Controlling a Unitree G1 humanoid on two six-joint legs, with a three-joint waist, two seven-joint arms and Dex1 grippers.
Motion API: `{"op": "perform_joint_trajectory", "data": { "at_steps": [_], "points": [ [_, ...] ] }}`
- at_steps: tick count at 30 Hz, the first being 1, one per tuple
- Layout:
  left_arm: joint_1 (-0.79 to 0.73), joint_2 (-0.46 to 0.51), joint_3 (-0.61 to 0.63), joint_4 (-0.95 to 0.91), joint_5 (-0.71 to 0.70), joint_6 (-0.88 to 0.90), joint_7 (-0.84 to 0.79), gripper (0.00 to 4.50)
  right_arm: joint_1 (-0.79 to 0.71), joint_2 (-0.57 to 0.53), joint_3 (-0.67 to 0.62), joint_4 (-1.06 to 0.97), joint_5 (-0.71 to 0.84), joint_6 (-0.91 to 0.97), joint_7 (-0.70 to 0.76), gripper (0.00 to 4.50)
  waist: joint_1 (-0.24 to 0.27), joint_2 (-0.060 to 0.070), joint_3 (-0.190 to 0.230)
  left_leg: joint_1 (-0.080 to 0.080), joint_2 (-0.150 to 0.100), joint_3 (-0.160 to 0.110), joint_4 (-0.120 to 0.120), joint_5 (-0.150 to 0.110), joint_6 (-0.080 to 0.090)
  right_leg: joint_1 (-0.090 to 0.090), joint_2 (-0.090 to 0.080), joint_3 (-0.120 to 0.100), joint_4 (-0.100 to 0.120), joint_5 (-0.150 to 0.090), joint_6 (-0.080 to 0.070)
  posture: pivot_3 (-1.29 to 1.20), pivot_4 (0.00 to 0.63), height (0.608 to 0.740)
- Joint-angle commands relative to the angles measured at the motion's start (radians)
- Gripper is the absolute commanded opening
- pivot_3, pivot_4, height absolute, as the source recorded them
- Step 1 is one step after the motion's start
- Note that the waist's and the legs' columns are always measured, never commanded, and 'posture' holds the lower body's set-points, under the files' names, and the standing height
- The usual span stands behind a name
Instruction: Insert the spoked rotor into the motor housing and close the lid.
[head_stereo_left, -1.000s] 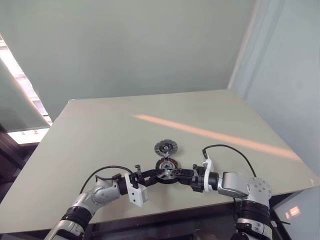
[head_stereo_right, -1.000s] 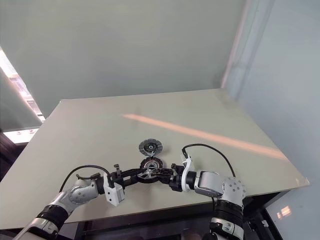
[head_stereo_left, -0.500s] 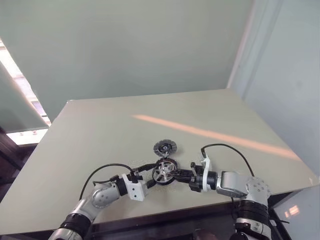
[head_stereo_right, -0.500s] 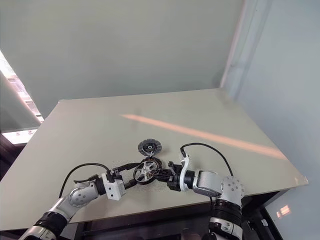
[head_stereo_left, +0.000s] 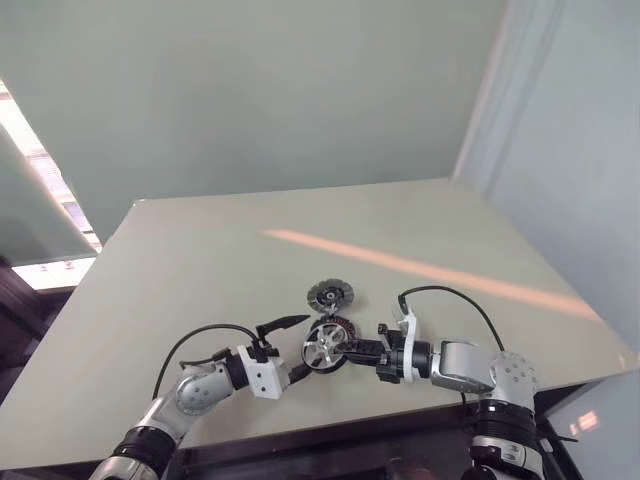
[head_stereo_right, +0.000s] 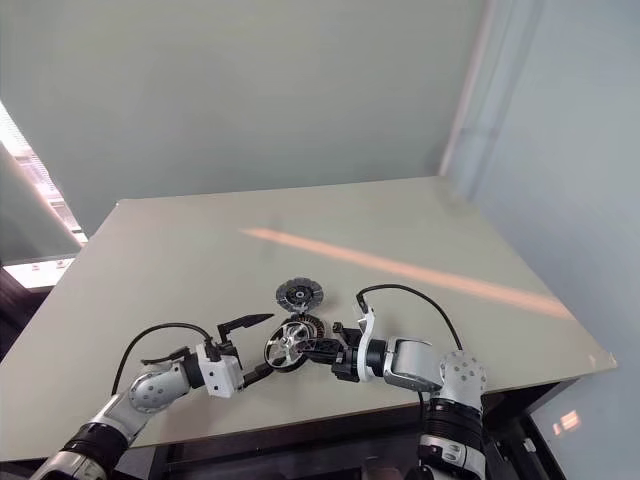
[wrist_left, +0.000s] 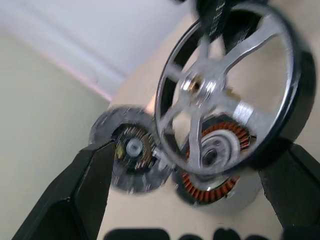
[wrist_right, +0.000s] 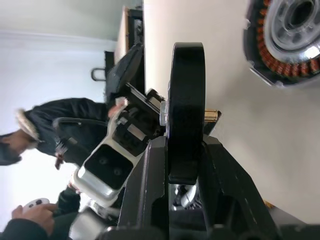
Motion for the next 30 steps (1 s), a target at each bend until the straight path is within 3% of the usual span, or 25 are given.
{"op": "perform_joint_trajectory", "data": {
  "at_steps": [1,3,9,16,30],
  "points": [
    [0.038,-0.005,0.118,-0.122,-0.259,0.189,-0.04,4.5,0.0,-0.021,0.003,-0.014,0.027,-0.03,-0.009,0.45,-0.002,0.0,0.0,-0.001,0.0,0.0,0.0,0.0,0.0,-0.001,0.0,0.0,0.0,0.0,0.0,0.0,0.0,0.74],
    [0.086,-0.01,0.16,-0.186,-0.363,0.325,-0.071,4.5,-0.002,-0.029,0.008,-0.012,0.037,-0.047,-0.006,0.44,-0.001,0.0,0.0,-0.004,0.001,-0.001,0.001,0.0,0.0,-0.003,0.0,-0.001,0.0,0.0,0.0,0.0,0.0,0.74],
    [0.182,-0.038,0.238,-0.332,-0.501,0.598,-0.107,4.5,-0.005,-0.043,0.026,-0.008,0.042,-0.083,0.006,0.44,-0.013,0.001,0.0,-0.014,0.0,0.0,0.001,0.0,0.0,-0.012,0.0,-0.001,0.001,0.0,0.0,0.0,0.0,0.74],
    [0.264,-0.181,0.354,-0.496,-0.725,0.937,-0.008,4.5,-0.008,-0.016,0.052,-0.009,0.021,-0.159,0.019,0.44,-0.015,0.0,0.0,-0.014,0.0,0.0,0.002,0.0,0.0,-0.012,0.0,-0.001,0.0,0.0,0.0,0.0,0.0,0.74],
    [0.282,-0.282,0.429,-0.574,-0.725,1.084,0.022,4.5,-0.061,0.019,0.13,0.121,-0.137,-0.316,0.094,0.44,-0.016,0.0,0.0,-0.014,0.0,0.0,0.003,0.0,0.0,-0.012,0.001,-0.001,0.0,0.0,0.0,0.0,0.0,0.74]
  ]
}}
